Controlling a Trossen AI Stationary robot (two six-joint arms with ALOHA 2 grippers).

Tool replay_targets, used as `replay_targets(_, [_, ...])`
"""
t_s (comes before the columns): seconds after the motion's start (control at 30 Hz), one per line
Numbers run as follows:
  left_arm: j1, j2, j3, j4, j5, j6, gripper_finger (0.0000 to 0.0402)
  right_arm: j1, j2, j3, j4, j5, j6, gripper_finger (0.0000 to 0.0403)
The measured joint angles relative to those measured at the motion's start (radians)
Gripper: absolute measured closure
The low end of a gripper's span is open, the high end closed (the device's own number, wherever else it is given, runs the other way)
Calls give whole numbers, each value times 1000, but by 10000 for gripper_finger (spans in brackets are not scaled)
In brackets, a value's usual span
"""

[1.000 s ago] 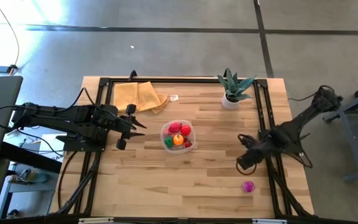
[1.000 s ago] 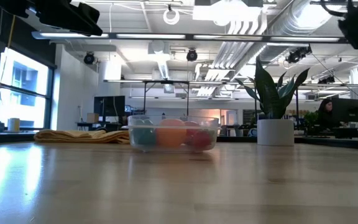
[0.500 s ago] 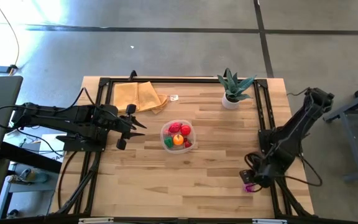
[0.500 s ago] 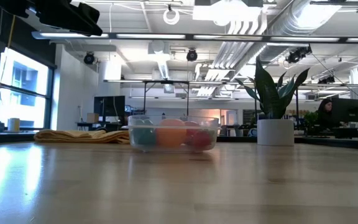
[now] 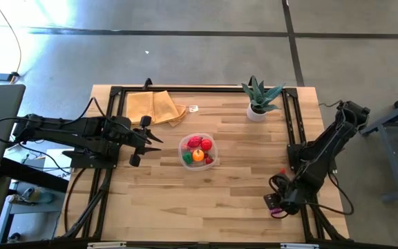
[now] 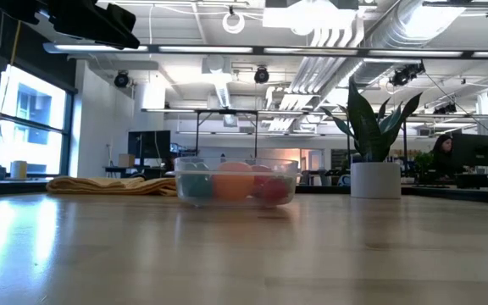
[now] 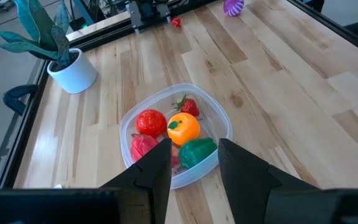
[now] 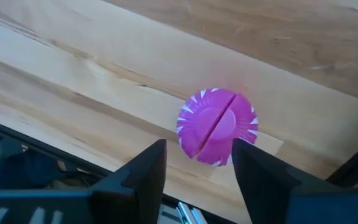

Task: Pick and placing Produce into tupperware
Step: Put the purple onion into the transparent bin

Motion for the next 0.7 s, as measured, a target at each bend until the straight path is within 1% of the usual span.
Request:
replay_targets(0.17, [0,0,0,0,0,0,282,0,0,0,-16,0,-1,205])
replay_targets(0.3, [0,0,0,0,0,0,282,1,0,0,-28,0,2,192])
replay_targets(0.5, [0,0,0,0,0,0,282,0,0,0,-44,0,29,180])
replay_targets(0.7, [0,0,0,0,0,0,282,1,21,0,-47,8,68,178])
